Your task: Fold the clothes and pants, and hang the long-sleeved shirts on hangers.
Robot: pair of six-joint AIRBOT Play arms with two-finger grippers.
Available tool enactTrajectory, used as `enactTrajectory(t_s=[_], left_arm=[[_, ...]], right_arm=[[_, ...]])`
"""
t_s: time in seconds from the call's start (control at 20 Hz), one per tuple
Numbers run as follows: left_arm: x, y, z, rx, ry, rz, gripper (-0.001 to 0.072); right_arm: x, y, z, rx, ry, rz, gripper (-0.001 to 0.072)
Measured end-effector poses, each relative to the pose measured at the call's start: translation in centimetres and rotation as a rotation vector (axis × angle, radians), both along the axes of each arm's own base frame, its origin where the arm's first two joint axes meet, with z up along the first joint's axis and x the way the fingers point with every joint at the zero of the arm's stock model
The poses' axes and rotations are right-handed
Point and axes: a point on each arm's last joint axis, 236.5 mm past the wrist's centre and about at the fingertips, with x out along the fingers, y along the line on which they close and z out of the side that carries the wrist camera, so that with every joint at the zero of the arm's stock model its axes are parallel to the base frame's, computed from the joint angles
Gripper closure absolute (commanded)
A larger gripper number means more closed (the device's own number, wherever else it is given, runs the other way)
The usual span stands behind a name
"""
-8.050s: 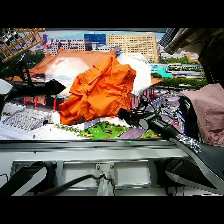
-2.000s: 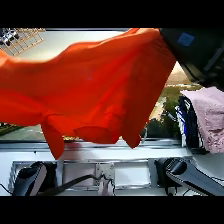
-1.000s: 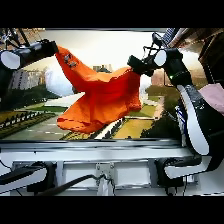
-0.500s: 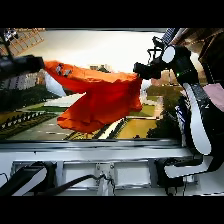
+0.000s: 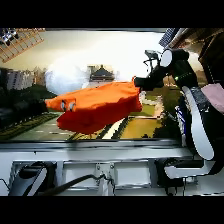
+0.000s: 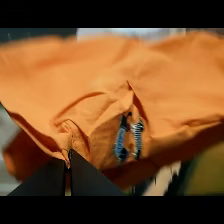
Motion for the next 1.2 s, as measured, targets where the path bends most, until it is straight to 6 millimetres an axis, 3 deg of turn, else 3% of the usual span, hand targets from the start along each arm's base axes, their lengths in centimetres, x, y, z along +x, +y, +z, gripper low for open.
enactTrajectory(t_s=[0.4,0.45,0.5,0.6,0.65,0.7,0.85,0.95,1.1,1.2], left_arm=[[-7.0,-0.5,-6.2,-0.018,0.175,-0.028,0.0704],[-7.6,-0.5,-6.9,-0.016,0.198,-0.031,0.07],[-8.1,-0.5,-7.6,-0.015,0.221,-0.034,0.0661],[-9.4,-0.8,-9.0,-0.024,0.276,-0.044,0.0279],[-10.1,-1.0,-9.6,-0.033,0.306,-0.05,0.0193],[-10.8,-1.2,-10.2,-0.038,0.338,-0.057,0.0195],[-12.0,-1.0,-11.0,-0.025,0.387,-0.067,0.0195],[-11.4,-0.5,-10.8,-0.006,0.363,-0.058,0.0204],[-9.0,-0.3,-9.2,-0.01,0.259,-0.032,0.0204],[-7.4,-1.0,-8.1,-0.053,0.2,-0.017,0.0204]], right_arm=[[-5.9,-0.7,-5.6,-0.079,0.194,0.076,0.0691],[-6.4,-0.7,-6.1,-0.081,0.208,0.078,0.0617],[-6.7,-0.7,-6.5,-0.081,0.217,0.083,0.0515],[-7.3,-0.5,-6.9,-0.066,0.229,0.096,0.0333],[-7.5,-0.2,-6.8,-0.054,0.229,0.104,0.0217],[-7.4,0.0,-6.5,-0.042,0.218,0.109,0.0132],[-6.4,0.2,-4.2,-0.007,0.136,0.104,0.0132],[-3.8,-0.5,-1.6,0.006,-0.005,0.063,0.0149],[0.9,-4.1,1.7,0.018,-0.197,-0.083,0.0149],[2.7,-6.3,2.2,0.082,-0.223,-0.179,0.0139]])
